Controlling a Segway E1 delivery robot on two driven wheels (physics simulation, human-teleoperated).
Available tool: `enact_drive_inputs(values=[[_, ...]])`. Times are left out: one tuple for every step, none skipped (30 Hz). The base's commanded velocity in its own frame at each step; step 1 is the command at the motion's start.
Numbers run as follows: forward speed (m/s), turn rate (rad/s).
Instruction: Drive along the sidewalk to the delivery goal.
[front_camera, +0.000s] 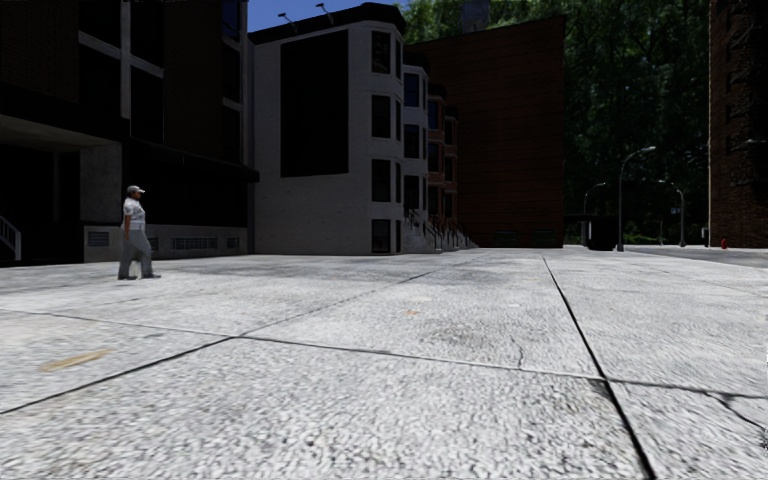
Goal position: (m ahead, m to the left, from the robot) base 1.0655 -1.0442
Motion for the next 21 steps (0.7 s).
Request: enact_drive_inputs(values=[[1.54, -0.46], [1.54, -0.46], [1.54, -0.46], [1.53, -0.46], [1.53, -0.46], [1.53, -0.46], [1.52, -0.46], [1.52, -0.46], [1.52, -0.46], [1.52, -0.46], [1.52, -0.46], [1.52, -0.46], [1.52, -0.46], [1.52, -0.46], [1.52, -0.46], [1.51, -0.46], [1.51, -0.46], [1.51, -0.46], [1.51, -0.46], [1.51, -0.46], [1.51, -0.45]])
